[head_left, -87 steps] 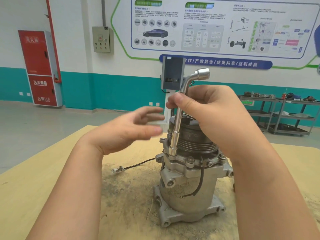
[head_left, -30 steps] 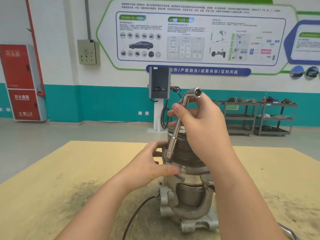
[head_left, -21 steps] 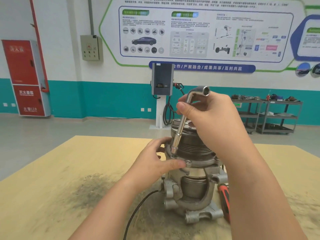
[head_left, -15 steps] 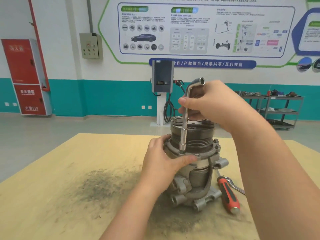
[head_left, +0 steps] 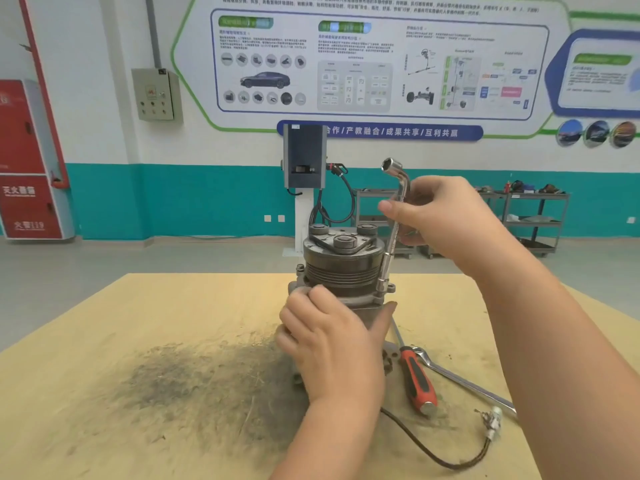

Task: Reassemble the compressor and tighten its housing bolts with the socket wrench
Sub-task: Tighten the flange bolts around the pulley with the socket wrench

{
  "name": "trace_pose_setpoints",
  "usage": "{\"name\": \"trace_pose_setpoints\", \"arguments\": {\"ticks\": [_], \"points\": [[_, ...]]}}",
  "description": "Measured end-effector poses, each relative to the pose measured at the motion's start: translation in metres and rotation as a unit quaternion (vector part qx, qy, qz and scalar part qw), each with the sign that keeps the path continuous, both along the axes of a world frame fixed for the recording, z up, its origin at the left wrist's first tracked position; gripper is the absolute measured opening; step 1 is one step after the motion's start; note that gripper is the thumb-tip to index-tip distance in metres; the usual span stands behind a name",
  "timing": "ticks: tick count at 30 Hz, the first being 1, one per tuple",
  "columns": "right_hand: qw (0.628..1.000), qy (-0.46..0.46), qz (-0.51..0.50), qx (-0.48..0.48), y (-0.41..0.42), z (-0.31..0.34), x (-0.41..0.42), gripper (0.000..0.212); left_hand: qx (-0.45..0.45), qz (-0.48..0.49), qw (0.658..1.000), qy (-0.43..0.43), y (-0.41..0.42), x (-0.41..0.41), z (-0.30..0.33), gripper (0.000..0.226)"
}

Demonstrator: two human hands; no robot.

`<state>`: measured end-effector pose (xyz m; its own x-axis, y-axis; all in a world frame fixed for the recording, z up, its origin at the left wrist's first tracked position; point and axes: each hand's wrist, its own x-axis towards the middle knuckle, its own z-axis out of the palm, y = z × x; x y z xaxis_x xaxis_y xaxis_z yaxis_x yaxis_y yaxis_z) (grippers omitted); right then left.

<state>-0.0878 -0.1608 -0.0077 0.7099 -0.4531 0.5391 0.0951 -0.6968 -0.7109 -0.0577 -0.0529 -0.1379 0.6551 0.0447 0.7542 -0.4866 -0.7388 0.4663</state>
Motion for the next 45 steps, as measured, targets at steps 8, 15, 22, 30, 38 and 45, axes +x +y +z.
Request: {"name": "trace_pose_setpoints", "arguments": {"ticks": [8,15,22,30,38,45], "points": [[0.989,0.045,0.141,0.015,-0.02,0.001,-0.006,0.007,-0.077,-0.322,0.943,-0.028,0.021,0.047,0.076,0.008],[0.991,-0.105,0.057,0.059,-0.019,-0.019,0.02,0.036,-0.067,-0.416,0.9,0.108,0.0,0.059,0.079,0.017],[0.983,-0.043,0.153,0.086,-0.024,-0.025,0.02,0.023,-0.101,-0.432,0.891,0.097,-0.005,0.063,0.075,0.013],[0.97,-0.11,0.161,0.145,-0.015,-0.036,0.026,0.006,-0.087,-0.431,0.893,0.095,-0.002,0.063,0.074,0.011],[0.968,-0.114,0.171,0.143,-0.006,-0.039,0.027,0.007,-0.152,-0.425,0.888,0.085,-0.003,0.059,0.075,0.009],[0.964,-0.059,0.237,0.104,-0.015,-0.04,0.02,0.018,-0.065,-0.422,0.901,0.07,-0.001,0.057,0.077,0.018]]}}
